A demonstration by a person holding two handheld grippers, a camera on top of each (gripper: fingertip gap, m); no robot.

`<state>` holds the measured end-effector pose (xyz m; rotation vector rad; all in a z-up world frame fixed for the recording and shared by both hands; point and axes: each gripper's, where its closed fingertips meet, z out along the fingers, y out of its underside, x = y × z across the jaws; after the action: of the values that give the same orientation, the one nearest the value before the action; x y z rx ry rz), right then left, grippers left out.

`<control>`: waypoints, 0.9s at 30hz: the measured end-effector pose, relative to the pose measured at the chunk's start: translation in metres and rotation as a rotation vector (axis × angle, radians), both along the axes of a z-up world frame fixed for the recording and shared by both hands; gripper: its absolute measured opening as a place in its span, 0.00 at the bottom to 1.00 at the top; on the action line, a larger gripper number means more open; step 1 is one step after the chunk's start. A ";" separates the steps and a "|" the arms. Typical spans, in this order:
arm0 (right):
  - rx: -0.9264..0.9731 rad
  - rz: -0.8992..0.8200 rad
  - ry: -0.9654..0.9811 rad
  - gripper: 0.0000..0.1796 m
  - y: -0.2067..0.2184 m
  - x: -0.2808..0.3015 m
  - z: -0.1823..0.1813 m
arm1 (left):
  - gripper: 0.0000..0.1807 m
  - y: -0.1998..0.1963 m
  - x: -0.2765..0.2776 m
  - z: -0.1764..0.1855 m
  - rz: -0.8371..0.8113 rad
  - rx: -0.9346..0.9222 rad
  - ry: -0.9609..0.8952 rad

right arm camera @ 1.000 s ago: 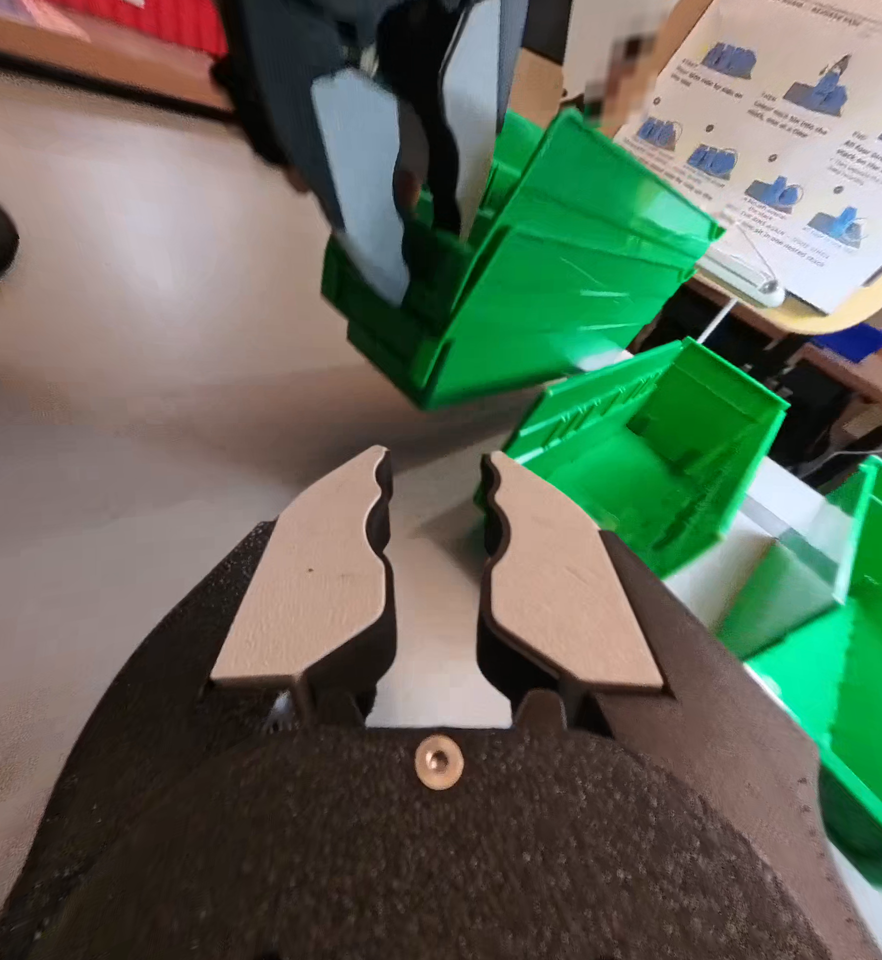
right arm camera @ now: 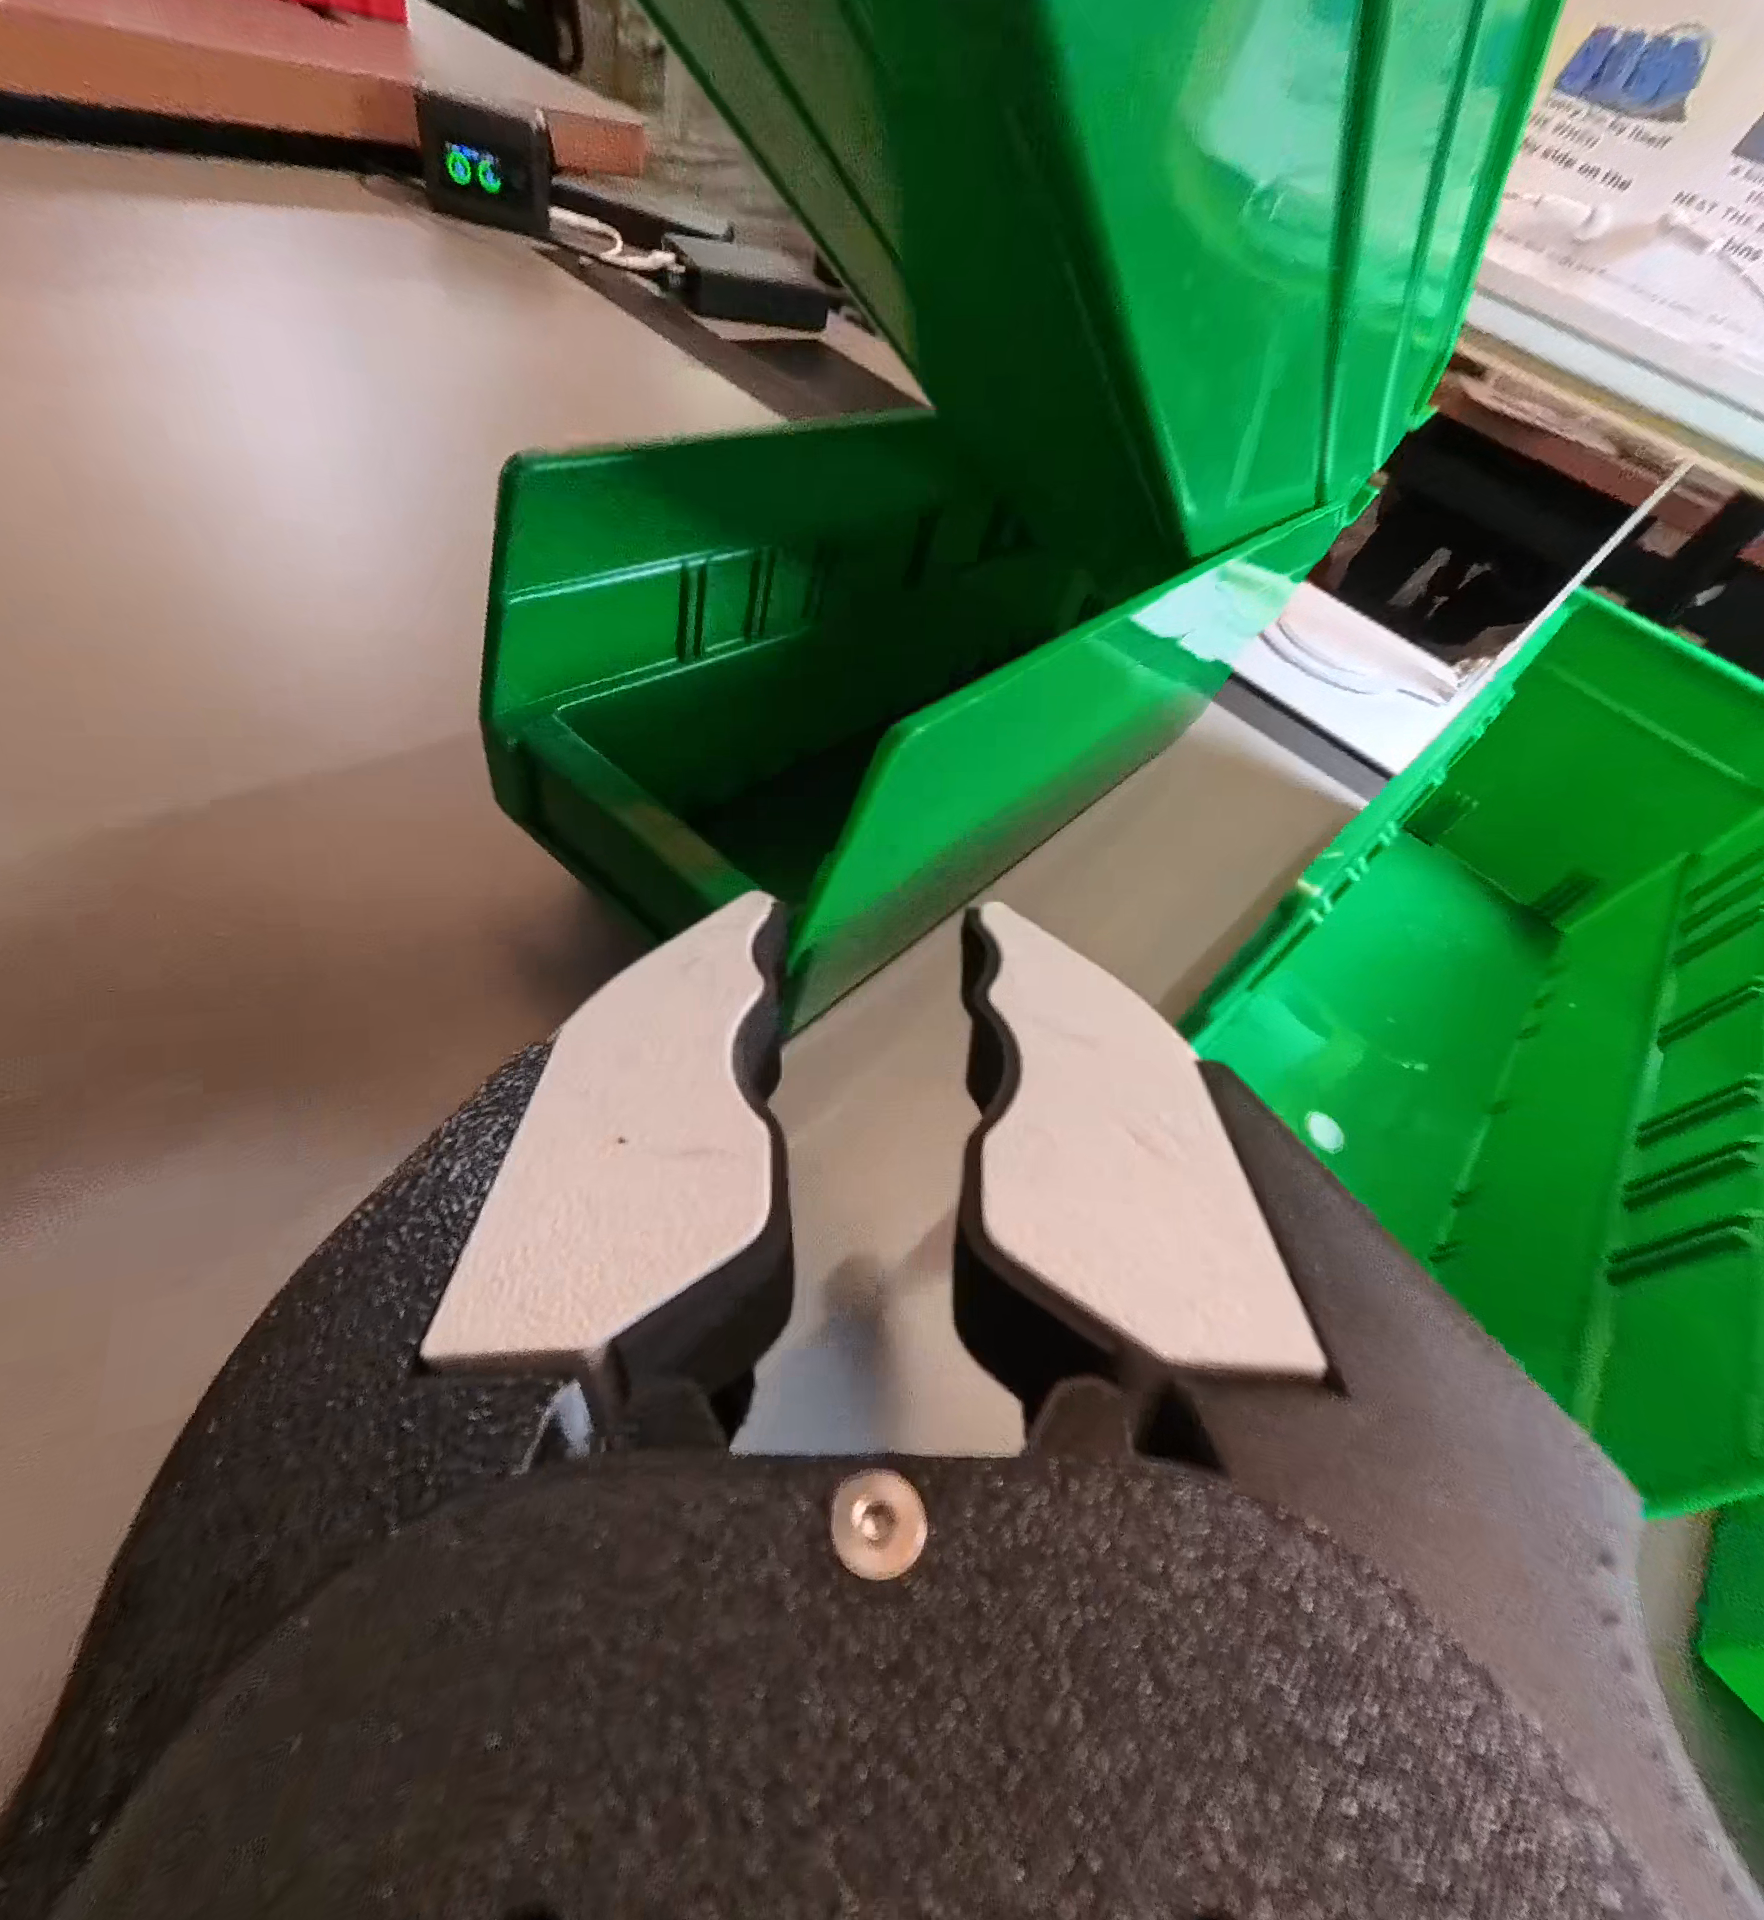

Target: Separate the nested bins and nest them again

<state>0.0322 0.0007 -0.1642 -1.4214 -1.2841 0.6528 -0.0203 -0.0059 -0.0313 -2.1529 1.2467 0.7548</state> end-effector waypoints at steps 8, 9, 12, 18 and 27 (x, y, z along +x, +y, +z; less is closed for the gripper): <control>0.011 -0.002 0.081 0.21 0.004 0.013 0.019 | 0.15 -0.014 -0.034 0.027 0.033 0.079 0.030; 0.010 0.005 0.077 0.21 0.003 0.012 0.018 | 0.15 -0.015 -0.035 0.028 0.031 0.085 0.023; 0.022 0.029 0.056 0.21 -0.004 0.005 0.014 | 0.15 -0.016 -0.035 0.028 0.020 0.101 0.021; 0.042 0.071 0.036 0.20 -0.013 0.000 0.009 | 0.15 -0.012 -0.027 0.029 -0.019 0.094 -0.040; 0.036 0.088 0.047 0.19 -0.016 0.002 0.011 | 0.16 -0.005 -0.003 -0.007 -0.130 -0.010 -0.075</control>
<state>0.0342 -0.0152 -0.1536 -1.3189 -1.3213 0.7148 -0.0238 -0.0108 -0.0379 -2.0655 1.3385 0.6098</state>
